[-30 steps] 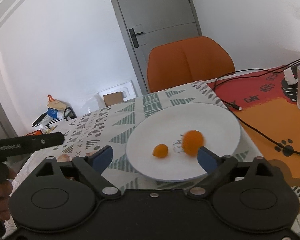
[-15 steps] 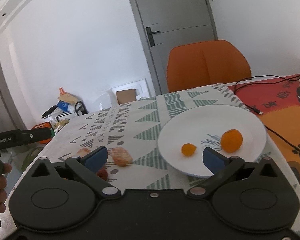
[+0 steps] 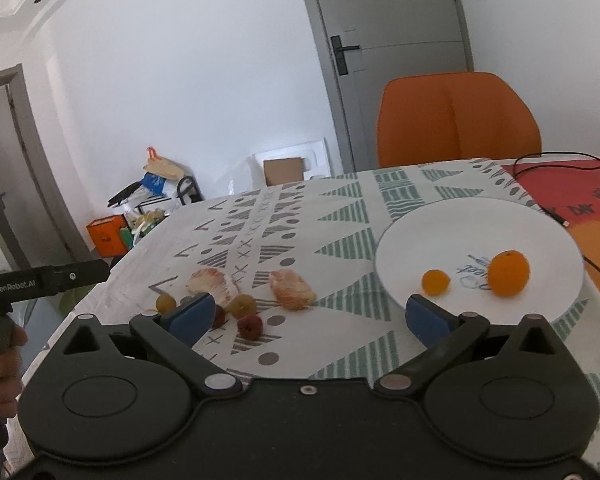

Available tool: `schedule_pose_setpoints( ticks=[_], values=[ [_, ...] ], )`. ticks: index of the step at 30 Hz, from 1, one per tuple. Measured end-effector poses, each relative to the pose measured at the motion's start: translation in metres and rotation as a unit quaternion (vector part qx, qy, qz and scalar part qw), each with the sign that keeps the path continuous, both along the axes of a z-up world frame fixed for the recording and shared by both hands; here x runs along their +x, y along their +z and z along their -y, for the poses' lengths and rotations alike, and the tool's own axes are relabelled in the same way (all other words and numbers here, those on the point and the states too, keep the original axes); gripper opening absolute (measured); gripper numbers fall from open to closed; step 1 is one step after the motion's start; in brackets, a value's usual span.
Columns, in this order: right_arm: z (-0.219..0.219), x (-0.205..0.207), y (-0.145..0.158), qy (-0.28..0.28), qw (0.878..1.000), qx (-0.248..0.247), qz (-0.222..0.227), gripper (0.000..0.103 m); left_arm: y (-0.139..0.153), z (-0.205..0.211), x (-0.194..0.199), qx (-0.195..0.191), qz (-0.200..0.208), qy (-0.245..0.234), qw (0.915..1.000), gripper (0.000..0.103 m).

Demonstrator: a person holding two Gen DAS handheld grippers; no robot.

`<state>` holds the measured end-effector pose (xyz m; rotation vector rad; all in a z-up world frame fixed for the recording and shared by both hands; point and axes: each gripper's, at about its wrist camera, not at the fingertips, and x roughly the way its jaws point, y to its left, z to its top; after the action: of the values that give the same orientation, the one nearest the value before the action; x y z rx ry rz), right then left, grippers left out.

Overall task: Organize fruits
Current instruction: 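Move both open tools back toward the remaining fruits, then grasp a small orange with the left tool while the right tool grasps a dark red plum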

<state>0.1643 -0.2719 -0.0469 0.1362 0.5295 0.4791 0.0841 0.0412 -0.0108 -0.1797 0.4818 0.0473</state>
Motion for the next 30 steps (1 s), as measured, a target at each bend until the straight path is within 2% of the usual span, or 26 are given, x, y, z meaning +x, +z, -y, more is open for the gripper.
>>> schedule_pose_setpoints(
  ticks=[3,8,13,15,23,30],
  values=[
    [-0.009,0.003,-0.005,0.008,1.000,-0.002,-0.006,0.103,-0.006,-0.005,0.002,-0.004,-0.004,0.002,1.0000,0.090],
    [-0.022,0.007,-0.013,0.021,1.000,-0.010,-0.015,0.103,-0.016,-0.014,0.005,-0.016,-0.012,0.007,0.9998,0.076],
    [-0.031,0.012,-0.021,0.030,0.999,-0.014,-0.025,0.100,-0.024,-0.020,0.011,-0.024,-0.023,0.008,0.9994,0.068],
    [-0.035,0.015,-0.024,0.034,0.999,-0.017,-0.030,0.092,-0.027,-0.022,0.013,-0.029,-0.026,0.008,0.9992,0.067],
    [-0.050,0.025,-0.033,0.045,0.998,-0.027,-0.042,0.080,-0.038,-0.025,0.029,-0.043,-0.042,-0.006,0.9982,0.052],
    [-0.061,0.039,-0.043,0.050,0.996,-0.032,-0.065,0.066,-0.048,-0.024,0.044,-0.047,-0.056,-0.021,0.9971,0.049]
  ],
)
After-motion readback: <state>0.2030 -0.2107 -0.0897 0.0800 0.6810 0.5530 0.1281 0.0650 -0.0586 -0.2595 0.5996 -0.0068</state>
